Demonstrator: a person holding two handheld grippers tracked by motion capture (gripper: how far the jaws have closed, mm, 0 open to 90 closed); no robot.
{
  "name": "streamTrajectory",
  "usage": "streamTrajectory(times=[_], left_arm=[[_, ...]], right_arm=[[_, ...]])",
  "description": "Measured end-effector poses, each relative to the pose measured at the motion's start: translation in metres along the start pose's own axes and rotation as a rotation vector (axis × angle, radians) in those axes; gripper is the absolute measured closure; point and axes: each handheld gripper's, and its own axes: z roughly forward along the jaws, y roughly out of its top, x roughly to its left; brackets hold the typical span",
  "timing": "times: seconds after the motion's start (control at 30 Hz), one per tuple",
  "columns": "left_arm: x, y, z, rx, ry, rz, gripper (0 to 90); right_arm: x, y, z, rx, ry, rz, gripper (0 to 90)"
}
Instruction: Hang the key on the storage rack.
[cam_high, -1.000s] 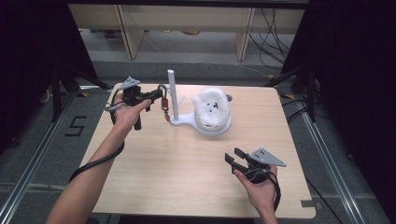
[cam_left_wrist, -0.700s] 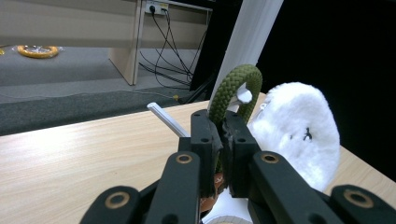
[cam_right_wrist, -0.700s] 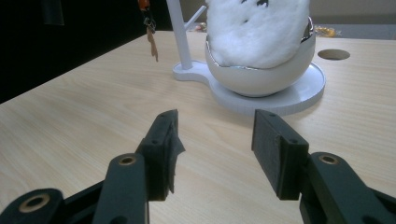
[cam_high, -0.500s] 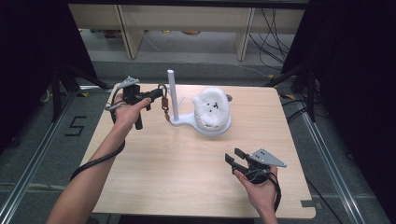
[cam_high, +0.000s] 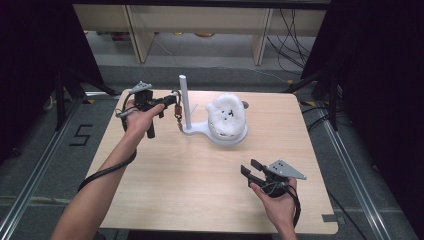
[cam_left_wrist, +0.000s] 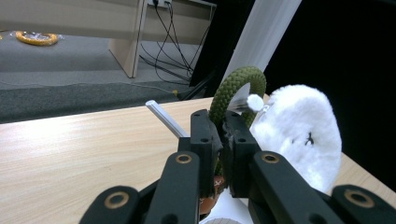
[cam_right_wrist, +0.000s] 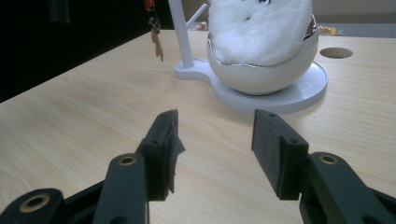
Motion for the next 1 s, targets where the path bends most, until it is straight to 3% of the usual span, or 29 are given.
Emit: streamTrajectory(times=[0.23,0.27,0.33,0.37,0.53,0.57,0.83,1.0], left_arm=[[-0.001,-0.002,0.002,0.013,0.012,0.013,83.6],[-0.001,-0.003,0.002,0.018,0.016,0.019,83.5],[-0.001,-0.004,0.003,0.02,0.016,0.017,83.5],[-0.002,-0.004,0.003,0.023,0.018,0.022,83.4],[-0.003,-0.006,0.003,0.025,0.016,0.027,82.9],[-0.003,-0.006,0.003,0.03,0.018,0.034,82.5],[-0.003,-0.01,-0.001,0.051,0.028,0.075,79.7],[-0.006,-0.014,-0.018,0.054,0.035,0.132,76.4]], right_arm=[[-0.002,0.001,-0.003,0.003,-0.01,0.014,52.1],[0.001,0.002,-0.005,0.02,-0.017,0.059,52.0],[-0.001,0.002,-0.004,0.004,-0.015,0.047,52.0],[-0.004,0.002,-0.004,-0.005,-0.013,0.017,52.0],[-0.005,0.003,-0.005,-0.009,-0.017,0.01,52.0],[-0.006,0.003,-0.004,-0.014,-0.02,-0.016,52.0],[-0.005,0.005,-0.006,-0.015,-0.026,0.008,51.9],[-0.007,0.004,-0.006,-0.012,-0.017,0.008,51.8]])
